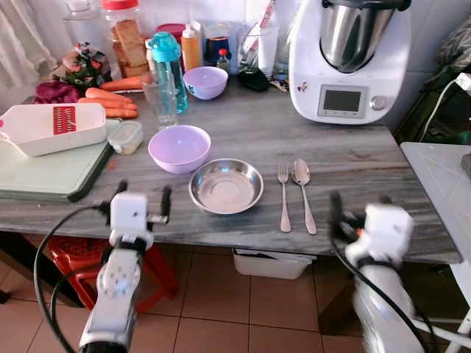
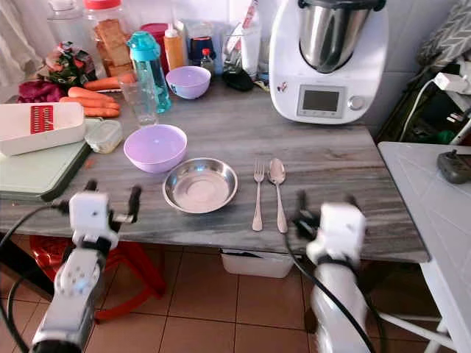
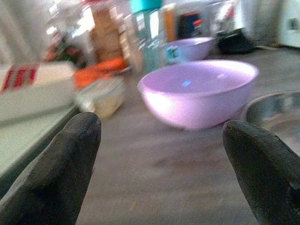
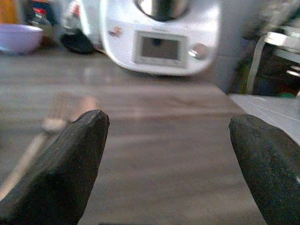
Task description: Setting the table
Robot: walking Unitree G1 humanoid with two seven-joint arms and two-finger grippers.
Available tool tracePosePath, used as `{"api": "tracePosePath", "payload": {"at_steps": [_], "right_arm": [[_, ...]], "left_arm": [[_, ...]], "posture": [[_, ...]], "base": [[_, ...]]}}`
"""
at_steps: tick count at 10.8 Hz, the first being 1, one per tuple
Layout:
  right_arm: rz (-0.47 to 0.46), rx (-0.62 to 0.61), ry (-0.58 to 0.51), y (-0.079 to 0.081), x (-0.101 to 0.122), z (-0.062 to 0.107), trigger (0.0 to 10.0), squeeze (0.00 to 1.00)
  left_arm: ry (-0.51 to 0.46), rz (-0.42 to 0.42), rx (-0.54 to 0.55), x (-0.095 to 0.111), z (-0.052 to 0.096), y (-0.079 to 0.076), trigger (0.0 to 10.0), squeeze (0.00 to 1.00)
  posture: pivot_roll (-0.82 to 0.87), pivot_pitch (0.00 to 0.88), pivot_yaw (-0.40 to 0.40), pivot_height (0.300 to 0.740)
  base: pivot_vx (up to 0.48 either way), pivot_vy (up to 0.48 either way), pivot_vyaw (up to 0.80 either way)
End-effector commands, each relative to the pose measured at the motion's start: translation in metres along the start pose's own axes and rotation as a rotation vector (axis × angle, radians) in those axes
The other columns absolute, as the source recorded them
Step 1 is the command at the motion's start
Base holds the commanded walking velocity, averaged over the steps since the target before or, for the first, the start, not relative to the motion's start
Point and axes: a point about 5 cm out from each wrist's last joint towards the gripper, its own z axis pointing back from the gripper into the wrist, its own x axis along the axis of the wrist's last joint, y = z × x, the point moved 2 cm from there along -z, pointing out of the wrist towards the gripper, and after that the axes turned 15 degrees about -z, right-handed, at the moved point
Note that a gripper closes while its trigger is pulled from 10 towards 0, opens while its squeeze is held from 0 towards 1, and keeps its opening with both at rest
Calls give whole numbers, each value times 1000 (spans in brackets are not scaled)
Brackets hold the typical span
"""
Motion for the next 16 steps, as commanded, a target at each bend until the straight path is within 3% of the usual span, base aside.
{"api": "tracePosePath", "payload": {"at_steps": [1,5,9,13,16], "right_arm": [[-18,17,-31,1,5,7,10000,0],[-30,40,-12,11,-3,18,10000,0],[-17,44,-18,10,0,13,10000,0],[31,64,-67,12,7,8,10000,0],[38,69,-93,13,11,9,10000,0]], "left_arm": [[12,15,18,-3,5,1,10000,0],[20,2,-14,-9,11,-5,10000,0],[18,0,-11,-7,10,-9,10000,0],[26,-3,-19,-9,10,-11,10000,0],[29,-8,-20,-10,12,-11,10000,0]], "posture": [[-29,4,30,740],[-42,4,31,740],[-37,0,23,740],[-28,0,15,740],[-25,0,8,740]], "base": [[0,0,0],[0,0,0],[0,0,0],[0,0,-658],[0,0,0]]}}
